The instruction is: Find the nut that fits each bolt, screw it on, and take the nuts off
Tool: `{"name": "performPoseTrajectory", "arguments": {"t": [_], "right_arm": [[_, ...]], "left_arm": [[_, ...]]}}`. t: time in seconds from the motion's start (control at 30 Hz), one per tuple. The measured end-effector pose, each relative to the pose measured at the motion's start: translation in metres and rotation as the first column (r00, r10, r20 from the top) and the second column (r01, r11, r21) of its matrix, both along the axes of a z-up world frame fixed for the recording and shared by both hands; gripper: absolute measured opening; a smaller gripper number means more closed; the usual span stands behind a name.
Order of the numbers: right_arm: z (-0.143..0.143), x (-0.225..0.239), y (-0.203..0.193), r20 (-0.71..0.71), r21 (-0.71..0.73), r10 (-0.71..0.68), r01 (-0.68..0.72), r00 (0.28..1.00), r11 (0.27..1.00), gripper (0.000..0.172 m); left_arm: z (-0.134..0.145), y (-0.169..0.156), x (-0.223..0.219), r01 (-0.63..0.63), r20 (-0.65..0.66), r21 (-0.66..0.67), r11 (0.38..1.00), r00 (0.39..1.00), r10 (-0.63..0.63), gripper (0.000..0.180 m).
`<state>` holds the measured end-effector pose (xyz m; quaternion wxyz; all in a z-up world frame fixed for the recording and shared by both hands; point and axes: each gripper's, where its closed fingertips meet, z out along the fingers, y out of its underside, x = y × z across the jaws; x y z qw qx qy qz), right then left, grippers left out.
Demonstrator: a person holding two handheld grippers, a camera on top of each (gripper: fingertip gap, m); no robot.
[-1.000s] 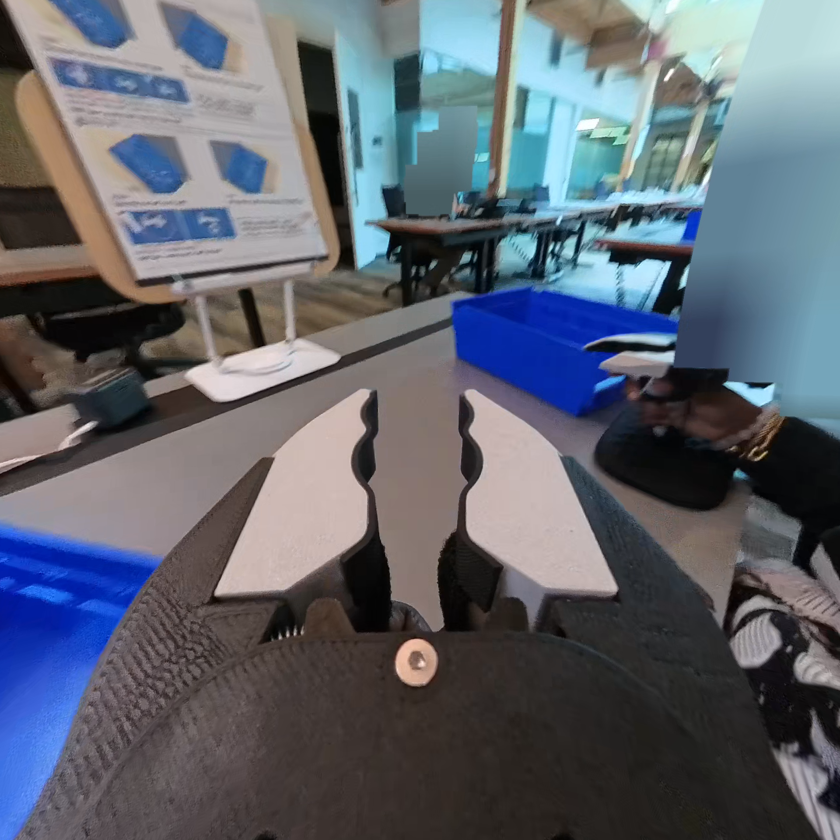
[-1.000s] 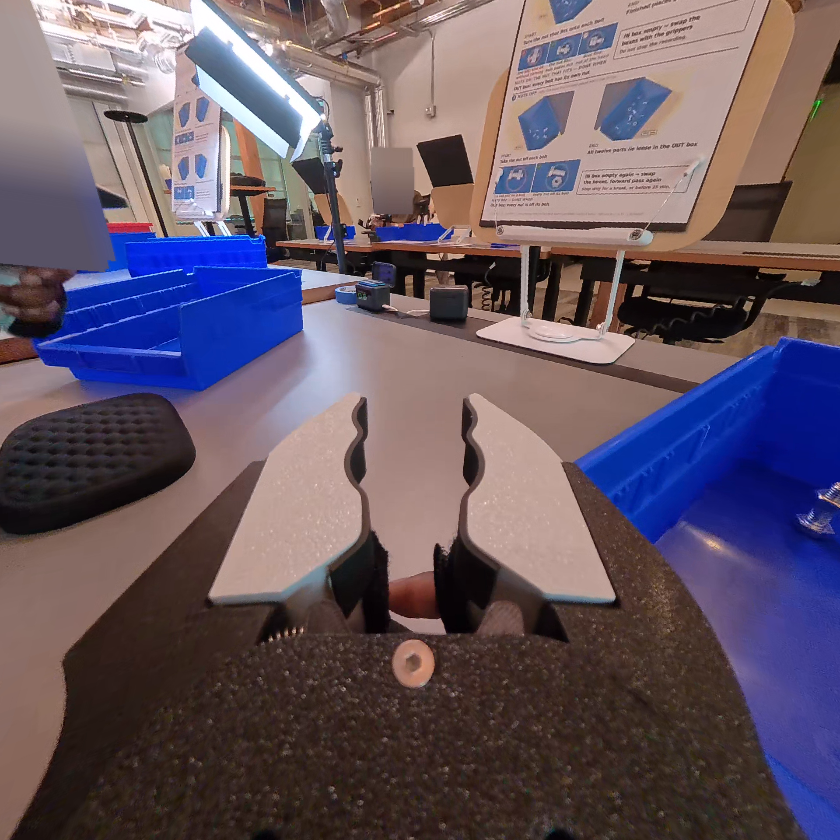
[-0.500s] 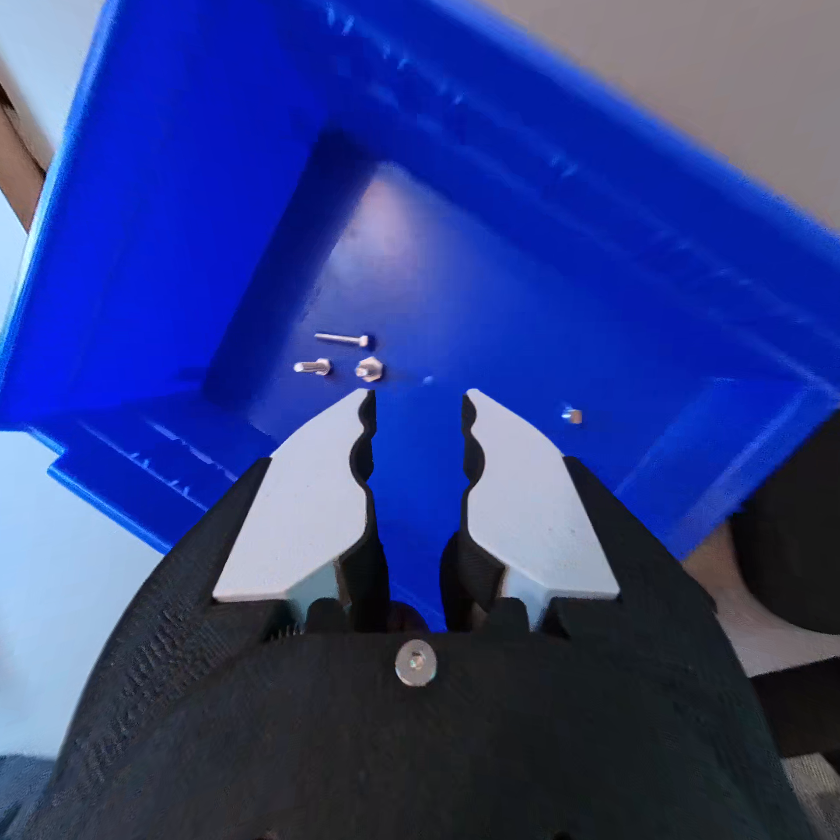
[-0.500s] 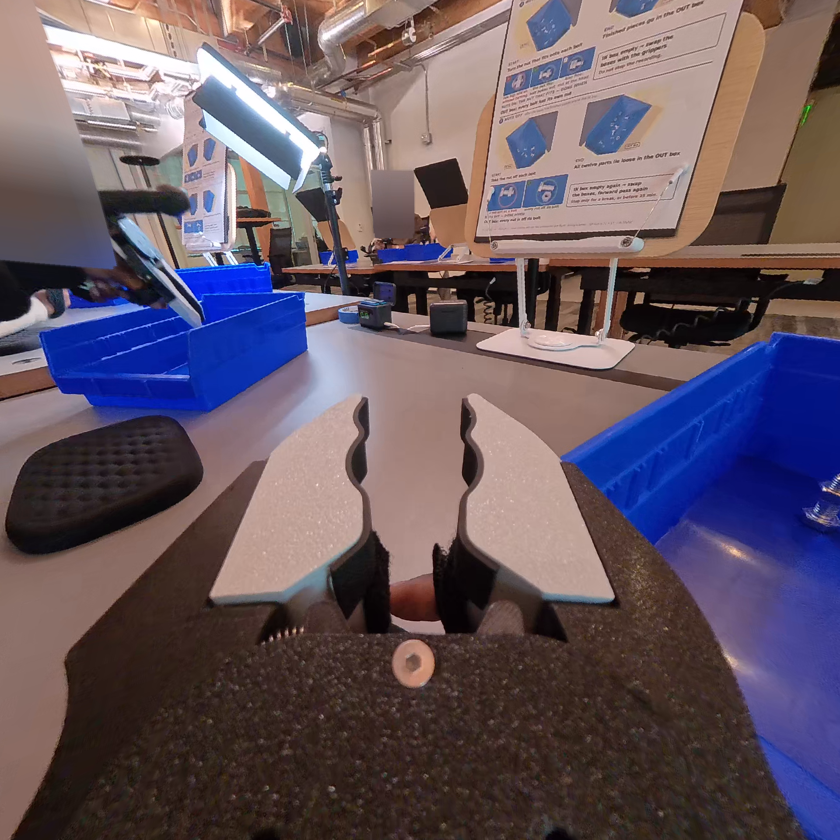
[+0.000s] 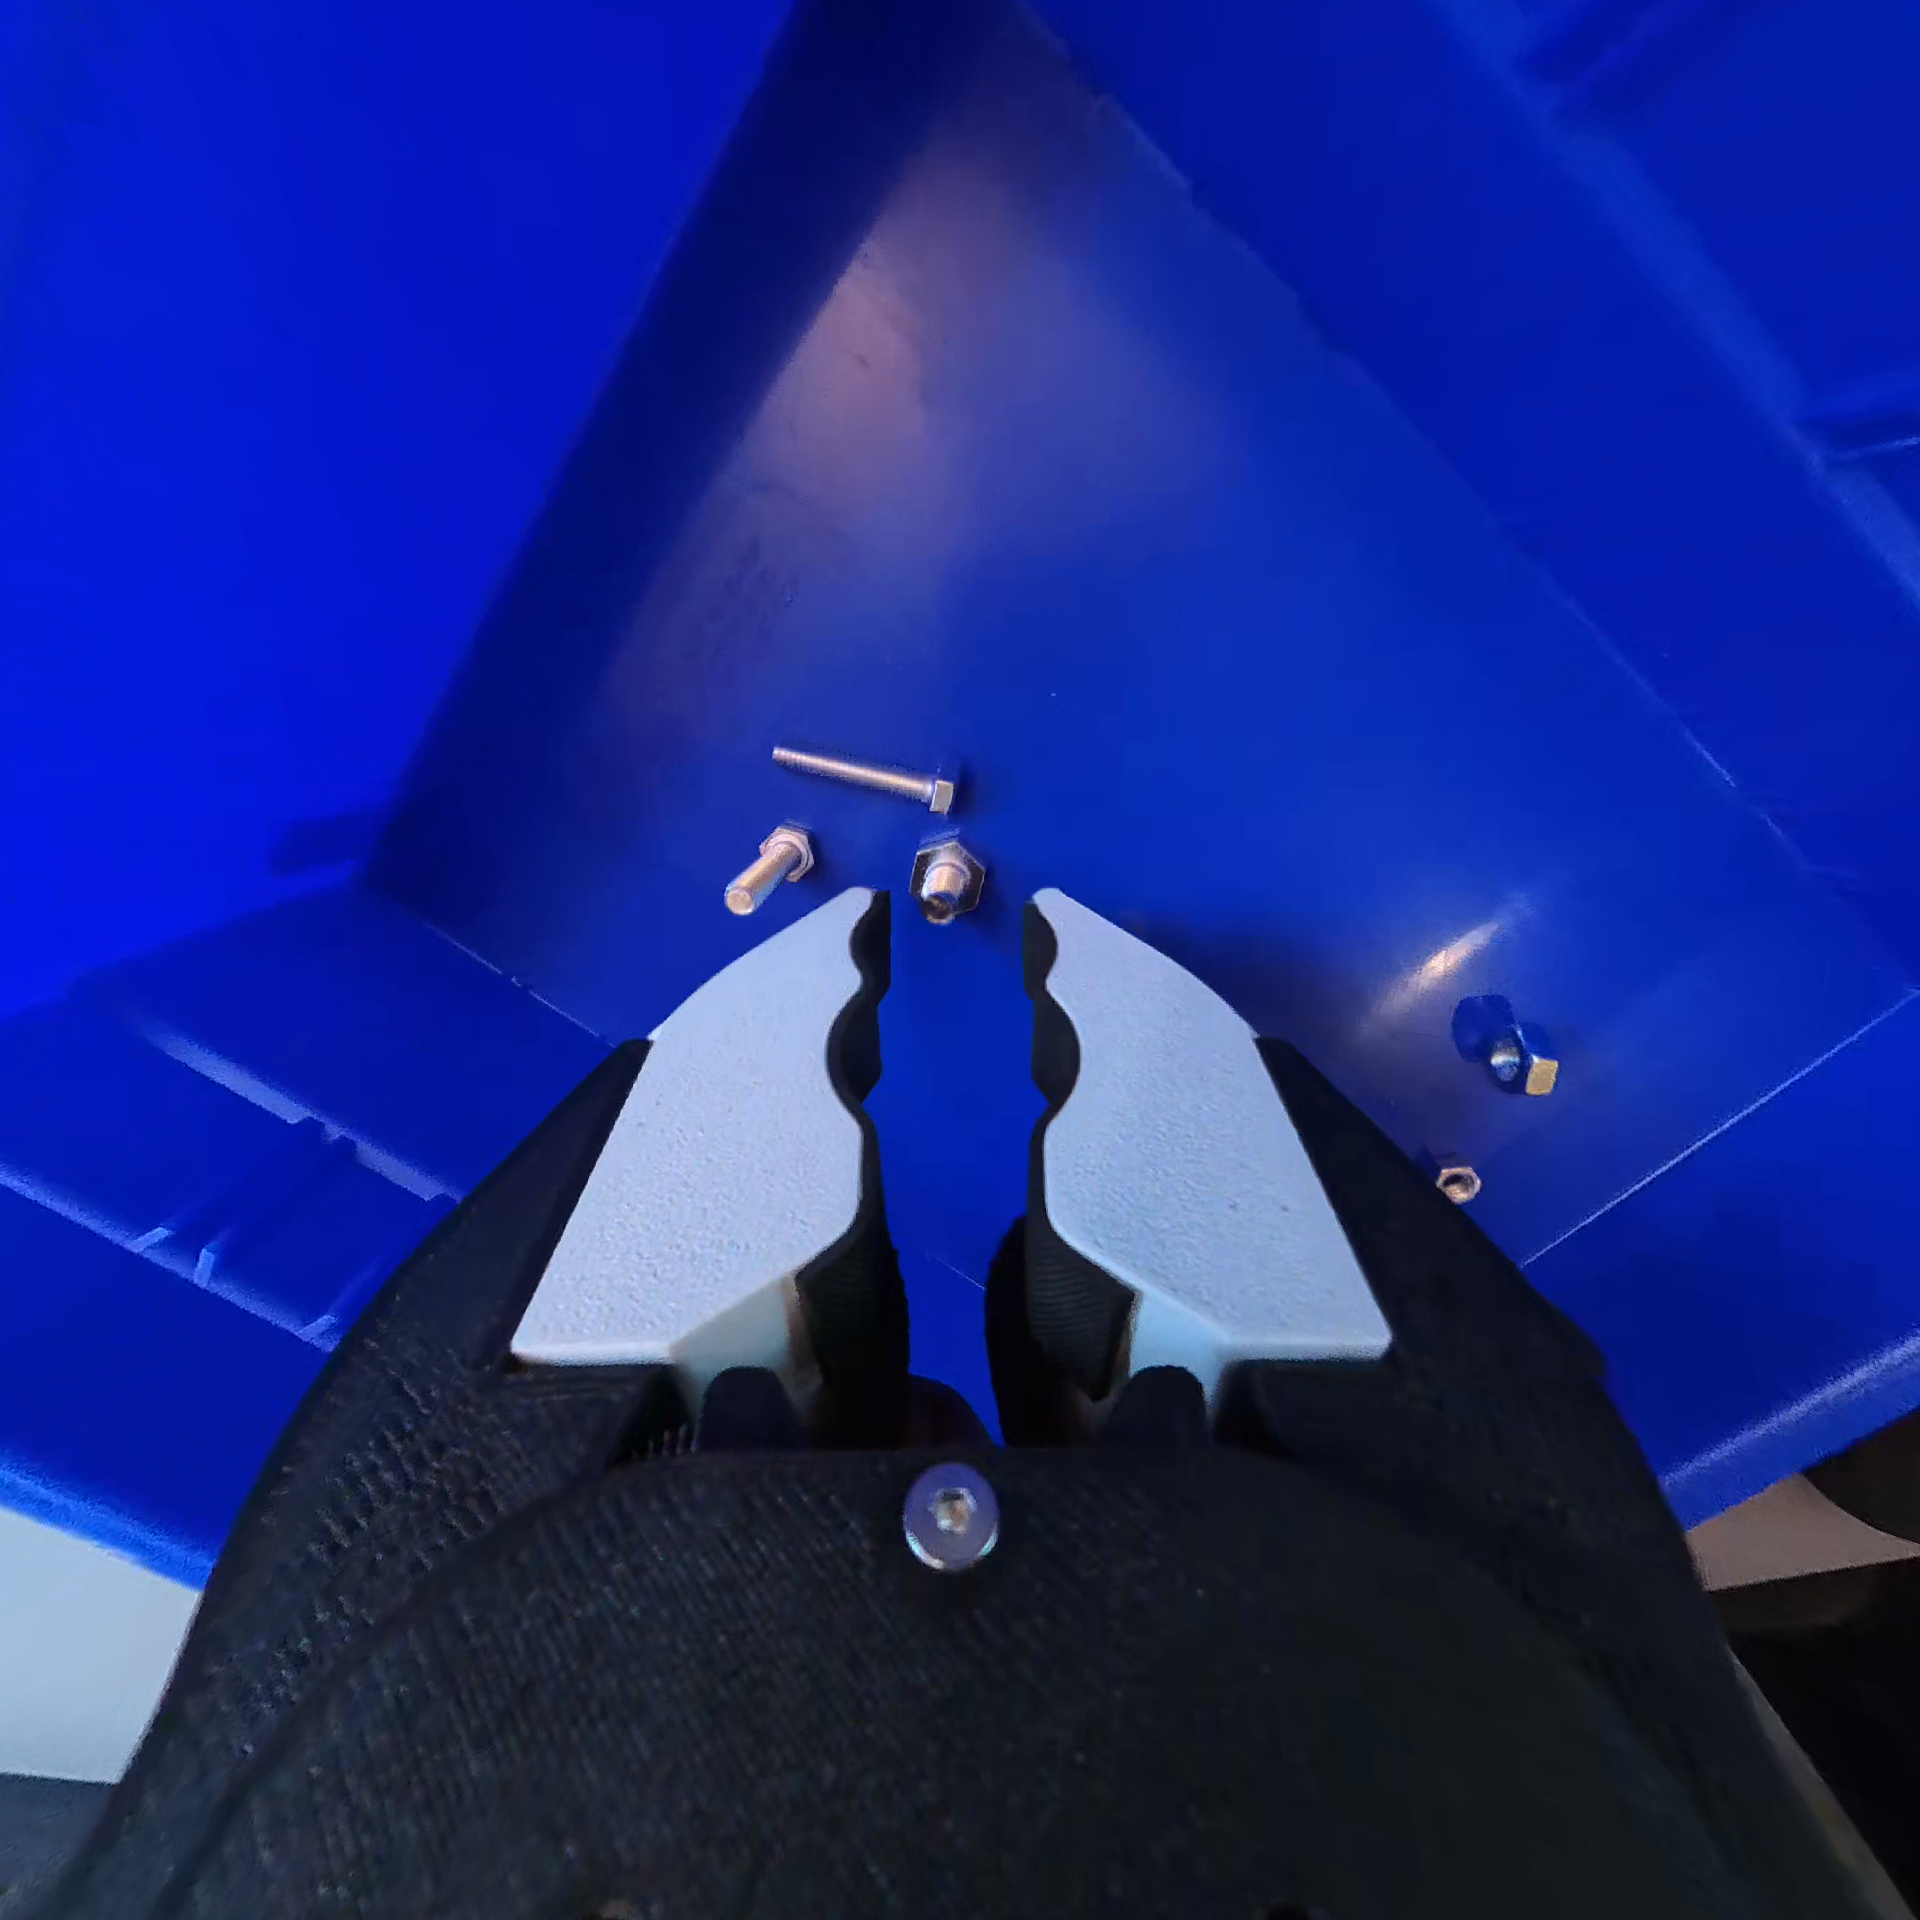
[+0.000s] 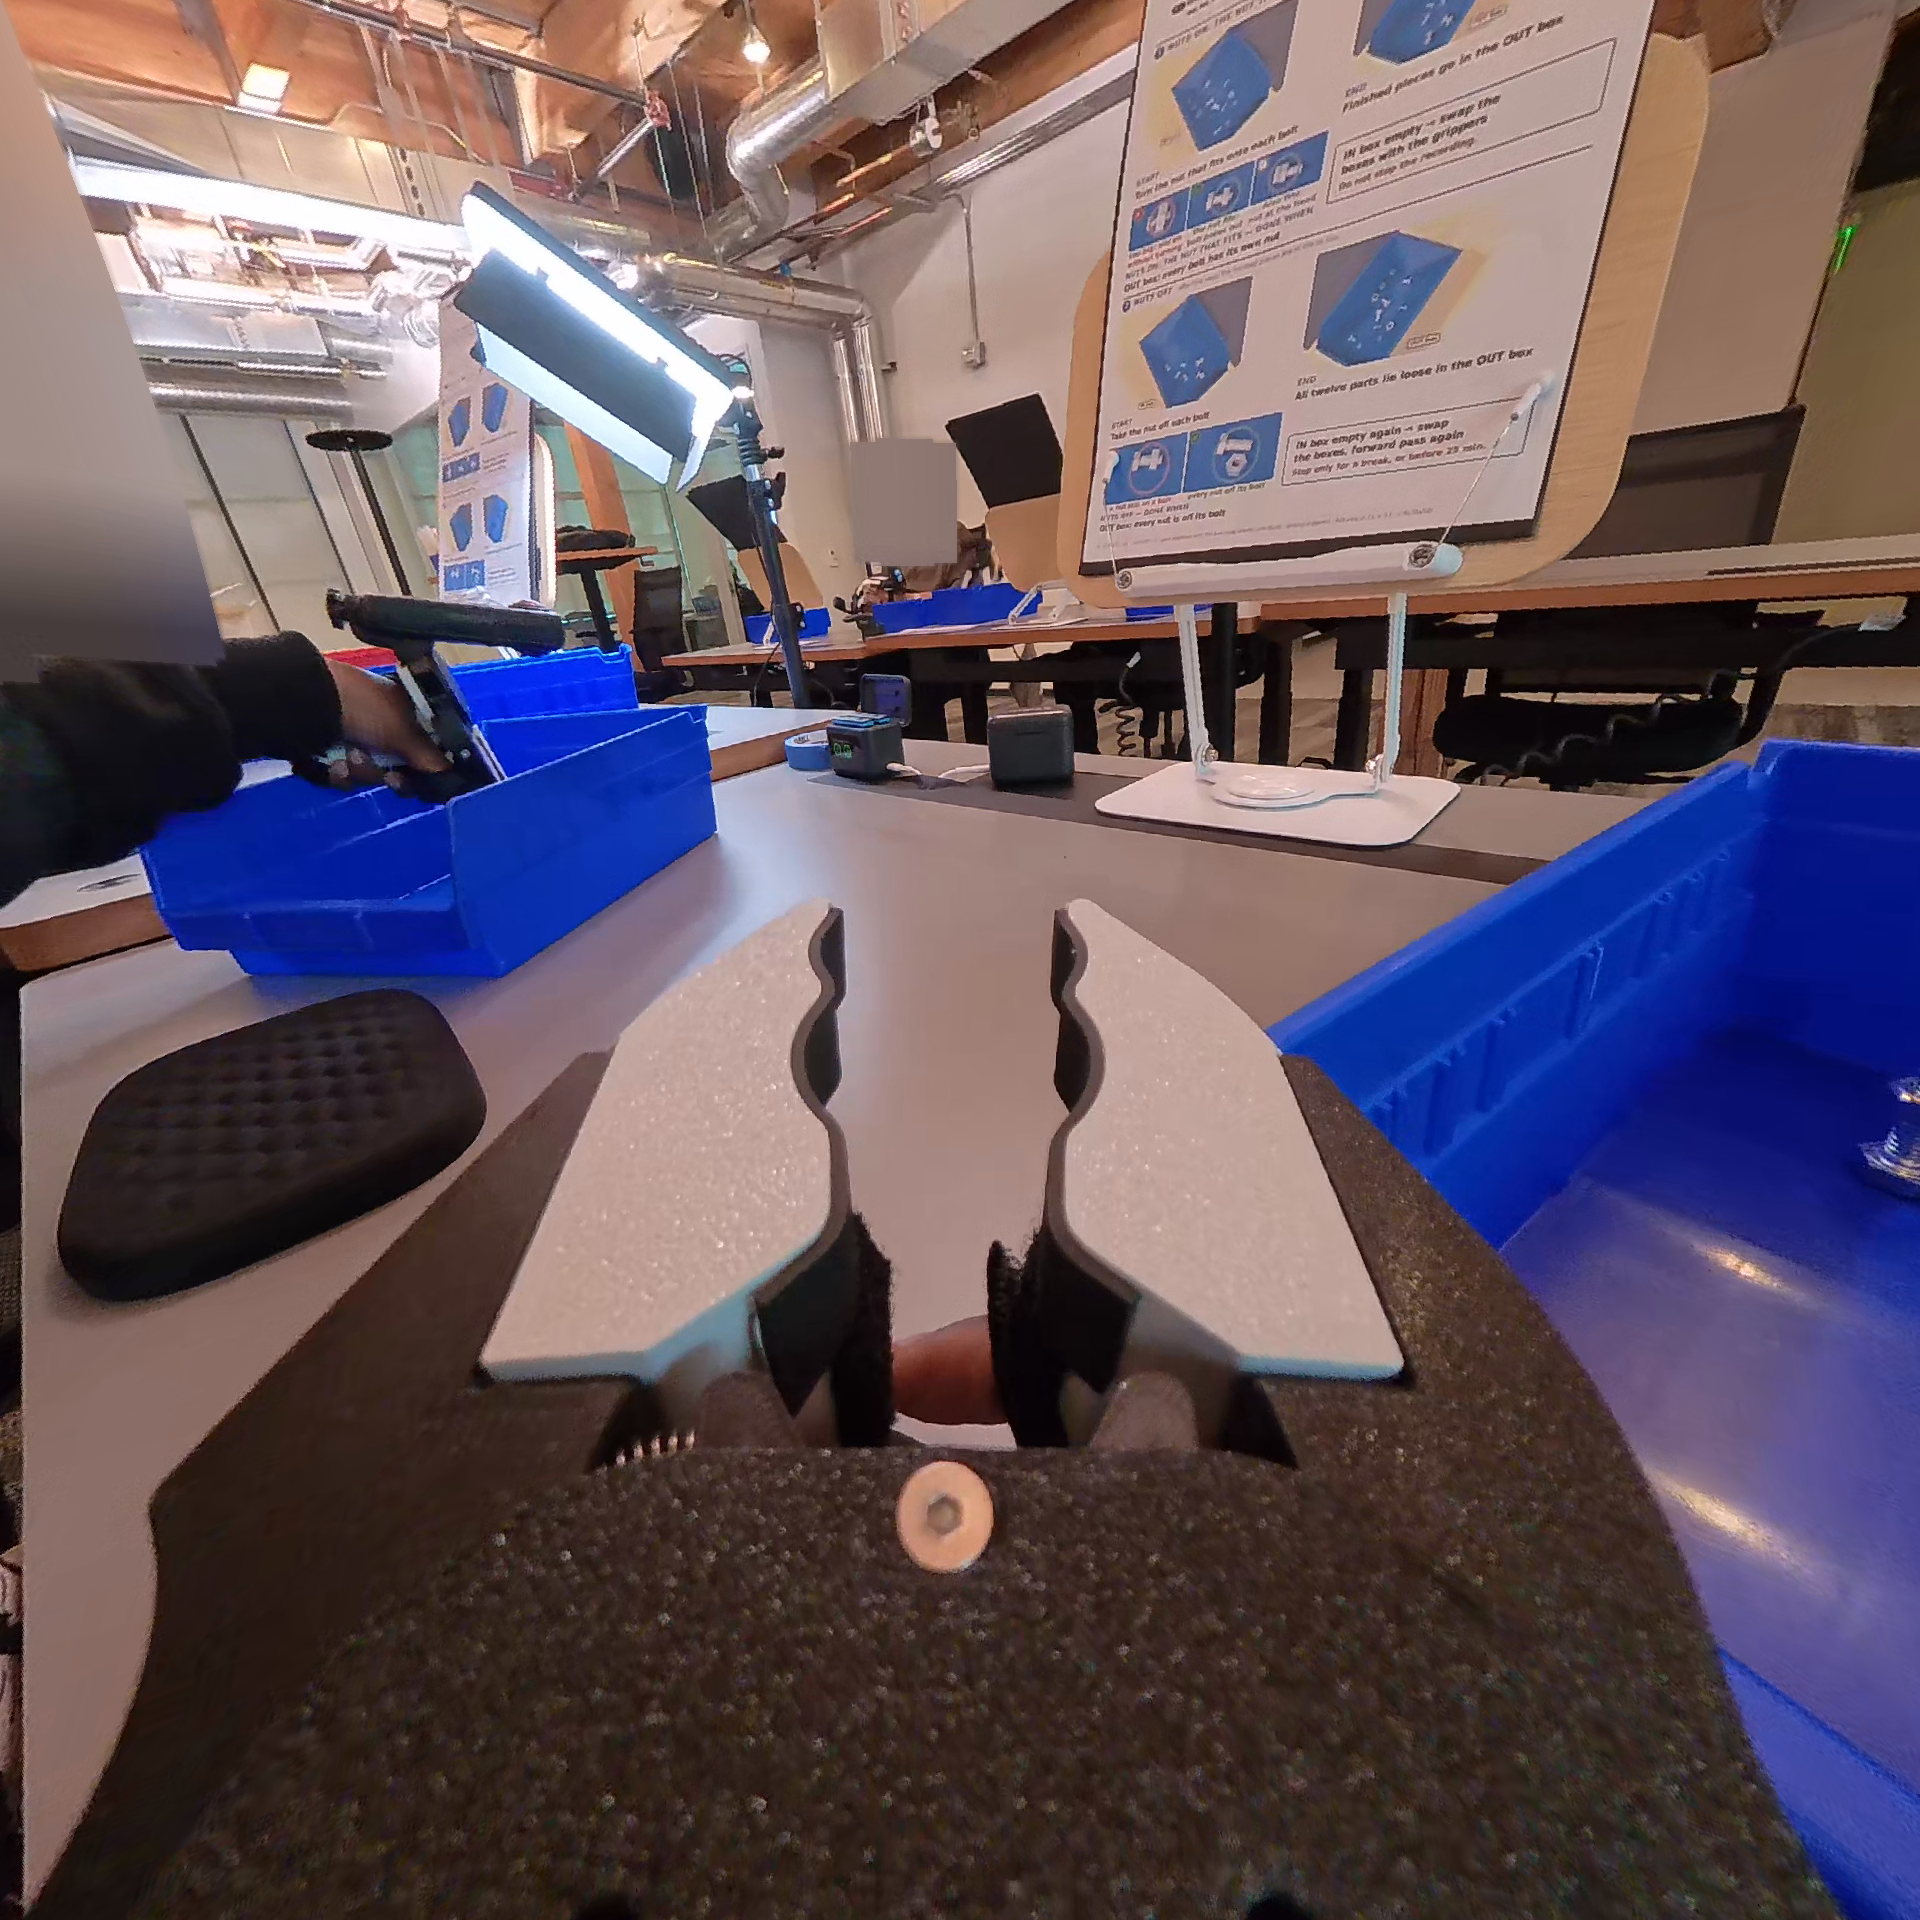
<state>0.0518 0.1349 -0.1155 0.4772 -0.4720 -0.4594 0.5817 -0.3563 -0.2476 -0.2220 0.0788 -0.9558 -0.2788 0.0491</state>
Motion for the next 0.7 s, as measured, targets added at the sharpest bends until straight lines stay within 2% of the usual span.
{"name": "performPoseTrajectory", "arguments": {"t": [0.1, 0.23, 0.4, 0.57, 0.7], "right_arm": [[-0.001, -0.001, -0.001, 0.005, 0.004, 0.001, -0.001, 1.000, 1.000, 0.038], [0.000, 0.000, -0.001, 0.001, 0.009, -0.002, 0.002, 1.000, 1.000, 0.038], [-0.001, 0.000, -0.001, 0.005, 0.009, -0.001, 0.001, 1.000, 1.000, 0.038], [-0.002, -0.001, -0.002, 0.016, 0.016, 0.001, -0.001, 1.000, 1.000, 0.038], [-0.003, -0.002, -0.003, 0.021, 0.030, -0.001, 0.000, 1.000, 1.000, 0.038]], "left_arm": [[-0.004, -0.001, -0.003, -0.001, -0.007, -0.026, 1.000, 1.000, 0.000, 0.024], [-0.006, -0.003, -0.006, 0.011, -0.014, -0.056, 0.998, 1.000, -0.012, 0.009], [0.018, 0.008, 0.008, 0.076, -0.023, -0.014, 0.997, 0.997, -0.076, 0.008], [0.077, 0.055, 0.065, 0.287, -0.082, 0.121, 0.950, 0.957, -0.278, 0.008], [0.108, 0.107, 0.138, 0.521, -0.140, 0.183, 0.834, 0.853, -0.503, 0.008]]}}
